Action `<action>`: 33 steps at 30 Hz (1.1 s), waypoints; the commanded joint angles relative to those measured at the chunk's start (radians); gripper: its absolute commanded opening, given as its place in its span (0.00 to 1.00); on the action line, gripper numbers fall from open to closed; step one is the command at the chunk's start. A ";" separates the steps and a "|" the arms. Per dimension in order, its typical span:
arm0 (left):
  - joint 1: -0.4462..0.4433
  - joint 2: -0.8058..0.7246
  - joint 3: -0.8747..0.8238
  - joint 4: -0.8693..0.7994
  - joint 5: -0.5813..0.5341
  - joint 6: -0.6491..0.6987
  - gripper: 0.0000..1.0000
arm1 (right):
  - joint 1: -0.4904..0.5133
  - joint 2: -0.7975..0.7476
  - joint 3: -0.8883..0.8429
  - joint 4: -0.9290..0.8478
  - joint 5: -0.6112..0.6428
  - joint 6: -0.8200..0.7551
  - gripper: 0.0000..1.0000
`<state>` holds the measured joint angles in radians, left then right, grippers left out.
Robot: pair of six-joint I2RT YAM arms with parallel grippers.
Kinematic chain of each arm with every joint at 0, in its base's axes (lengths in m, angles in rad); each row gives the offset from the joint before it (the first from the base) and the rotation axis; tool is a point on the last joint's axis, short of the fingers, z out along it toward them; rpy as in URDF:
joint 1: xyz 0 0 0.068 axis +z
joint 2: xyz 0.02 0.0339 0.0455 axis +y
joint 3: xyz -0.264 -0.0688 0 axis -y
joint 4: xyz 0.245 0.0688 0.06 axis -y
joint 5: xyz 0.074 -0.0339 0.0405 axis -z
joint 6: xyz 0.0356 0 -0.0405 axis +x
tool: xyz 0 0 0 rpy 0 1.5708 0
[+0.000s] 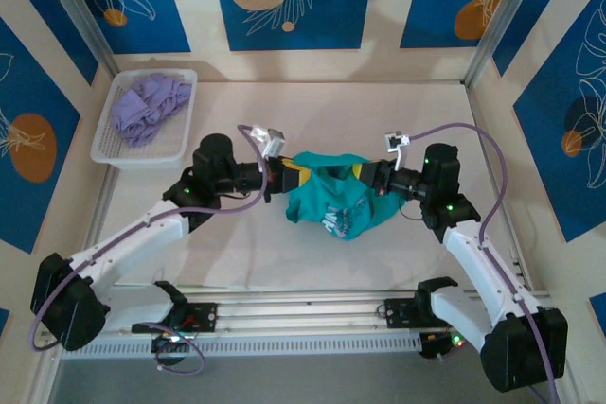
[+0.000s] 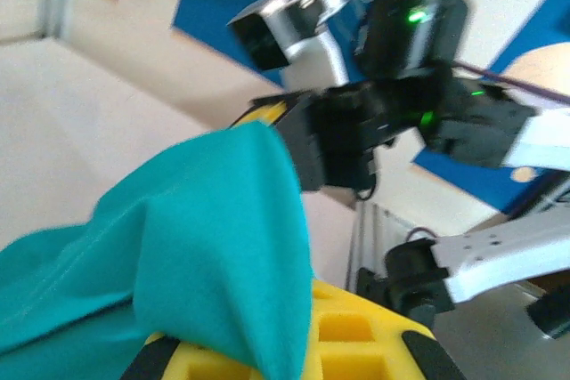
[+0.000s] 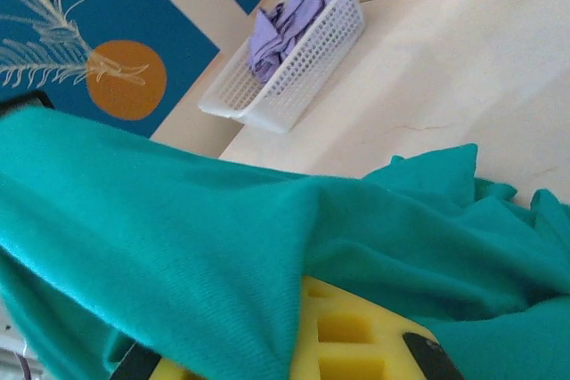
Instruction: Fold the inside-out t-shirt
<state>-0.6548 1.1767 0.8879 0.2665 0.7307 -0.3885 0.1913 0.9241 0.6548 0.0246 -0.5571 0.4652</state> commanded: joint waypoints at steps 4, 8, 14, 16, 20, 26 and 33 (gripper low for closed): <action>0.036 -0.029 0.019 0.062 0.182 -0.005 0.00 | 0.118 -0.054 0.062 -0.171 0.186 -0.198 0.28; 0.036 -0.048 0.050 -0.087 0.149 0.107 0.00 | 0.220 -0.115 0.069 -0.203 0.352 -0.331 0.45; 0.035 -0.050 0.062 -0.153 0.128 0.155 0.00 | 0.354 -0.109 0.102 -0.218 0.542 -0.481 0.57; 0.036 -0.045 0.065 -0.154 0.132 0.155 0.00 | 0.384 -0.084 0.118 -0.220 0.598 -0.520 0.65; 0.036 -0.039 0.068 -0.153 0.135 0.156 0.00 | 0.417 -0.024 0.155 -0.221 0.679 -0.574 0.69; 0.035 -0.034 0.064 -0.147 0.139 0.155 0.00 | 0.421 0.113 0.229 -0.223 0.652 -0.628 0.70; 0.037 -0.078 0.043 -0.197 -0.117 0.167 0.00 | 0.347 0.342 0.409 -0.374 0.211 -0.523 0.31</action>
<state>-0.6285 1.1412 0.9138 0.0963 0.7788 -0.2508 0.5705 1.2407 1.0042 -0.2554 -0.1112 -0.1070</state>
